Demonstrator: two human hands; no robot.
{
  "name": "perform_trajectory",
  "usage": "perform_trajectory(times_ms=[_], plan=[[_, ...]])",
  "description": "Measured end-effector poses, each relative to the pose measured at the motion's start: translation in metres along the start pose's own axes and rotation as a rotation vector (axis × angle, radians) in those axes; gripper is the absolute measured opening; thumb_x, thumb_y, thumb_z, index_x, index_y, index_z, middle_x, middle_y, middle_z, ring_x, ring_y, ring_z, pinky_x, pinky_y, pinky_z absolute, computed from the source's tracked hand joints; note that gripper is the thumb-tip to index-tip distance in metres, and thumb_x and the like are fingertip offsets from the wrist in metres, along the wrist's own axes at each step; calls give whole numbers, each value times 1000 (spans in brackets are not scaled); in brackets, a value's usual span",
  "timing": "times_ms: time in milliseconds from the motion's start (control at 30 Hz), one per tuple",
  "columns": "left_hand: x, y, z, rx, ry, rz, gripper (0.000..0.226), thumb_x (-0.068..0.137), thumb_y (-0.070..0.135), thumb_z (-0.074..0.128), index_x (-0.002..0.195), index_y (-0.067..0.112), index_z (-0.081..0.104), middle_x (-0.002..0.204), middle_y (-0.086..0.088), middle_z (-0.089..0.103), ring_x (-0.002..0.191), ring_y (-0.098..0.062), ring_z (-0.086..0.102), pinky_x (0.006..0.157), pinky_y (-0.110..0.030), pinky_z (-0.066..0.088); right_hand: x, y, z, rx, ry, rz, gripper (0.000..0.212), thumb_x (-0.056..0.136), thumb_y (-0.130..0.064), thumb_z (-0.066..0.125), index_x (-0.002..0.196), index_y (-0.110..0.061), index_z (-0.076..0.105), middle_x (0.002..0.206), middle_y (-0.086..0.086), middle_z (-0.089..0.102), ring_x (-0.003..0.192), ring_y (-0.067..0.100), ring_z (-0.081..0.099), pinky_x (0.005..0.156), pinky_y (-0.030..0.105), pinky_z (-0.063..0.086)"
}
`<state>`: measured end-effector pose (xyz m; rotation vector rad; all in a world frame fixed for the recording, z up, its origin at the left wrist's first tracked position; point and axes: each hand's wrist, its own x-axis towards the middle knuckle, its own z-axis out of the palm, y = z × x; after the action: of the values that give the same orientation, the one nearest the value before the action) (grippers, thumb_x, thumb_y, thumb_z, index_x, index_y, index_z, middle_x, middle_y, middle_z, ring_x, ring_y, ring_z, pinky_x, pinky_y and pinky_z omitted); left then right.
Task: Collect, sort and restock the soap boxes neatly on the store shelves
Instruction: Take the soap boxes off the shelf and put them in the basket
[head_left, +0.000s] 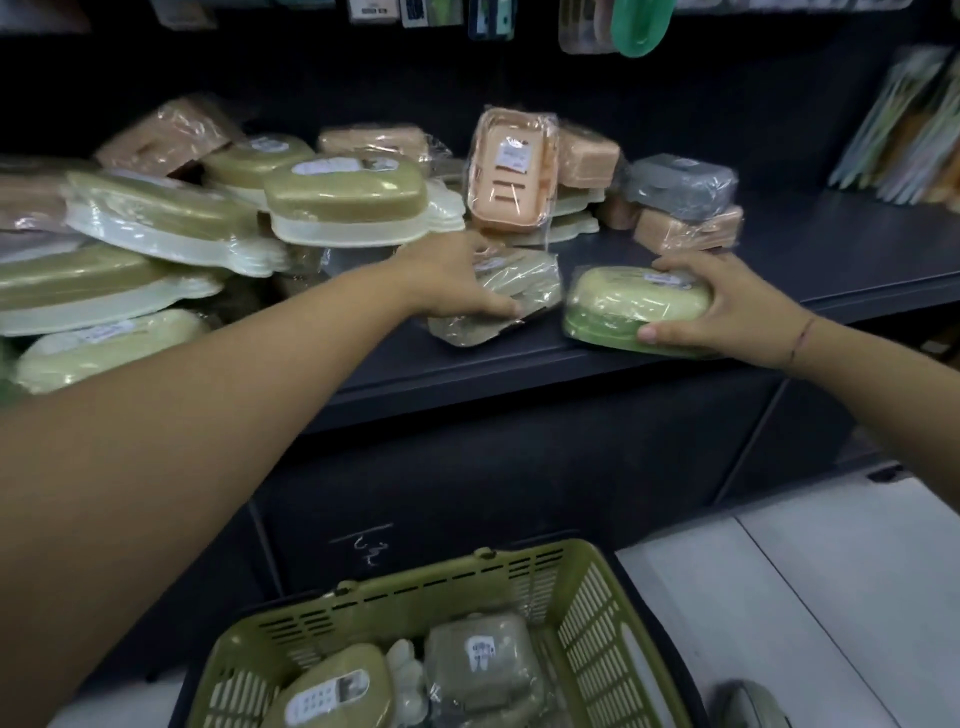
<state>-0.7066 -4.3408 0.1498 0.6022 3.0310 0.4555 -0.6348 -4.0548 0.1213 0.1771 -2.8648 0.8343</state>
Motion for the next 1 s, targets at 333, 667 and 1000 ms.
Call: perform_trajectory(times_ms=[333, 667, 1000], plan=[[-70, 3, 5, -147, -1, 73, 91, 70, 44, 83, 145, 24, 36, 143, 4, 44, 127, -17, 46, 103, -27, 36, -21, -4, -8, 39, 31, 9, 99, 39, -94, 63, 125, -48, 47, 128, 1, 51, 113, 15, 54, 100, 31, 43], [-254, -56, 73, -183, 201, 55, 94, 61, 67, 71, 143, 36, 35, 132, 21, 40, 119, -3, 42, 100, -31, 31, -118, -65, 45, 92, -185, -120, 98, 37, -78, 69, 127, -46, 43, 116, -14, 40, 105, -4, 47, 85, 2, 32], [-326, -143, 240, 155, -191, -42, 106, 49, 50, 90, 141, 29, 42, 131, 4, 52, 116, -23, 53, 99, -37, 40, -178, -52, 255, -2, -484, 33, 102, 62, -47, 86, 146, -26, 30, 139, -4, 34, 132, 18, 34, 113, 32, 31]])
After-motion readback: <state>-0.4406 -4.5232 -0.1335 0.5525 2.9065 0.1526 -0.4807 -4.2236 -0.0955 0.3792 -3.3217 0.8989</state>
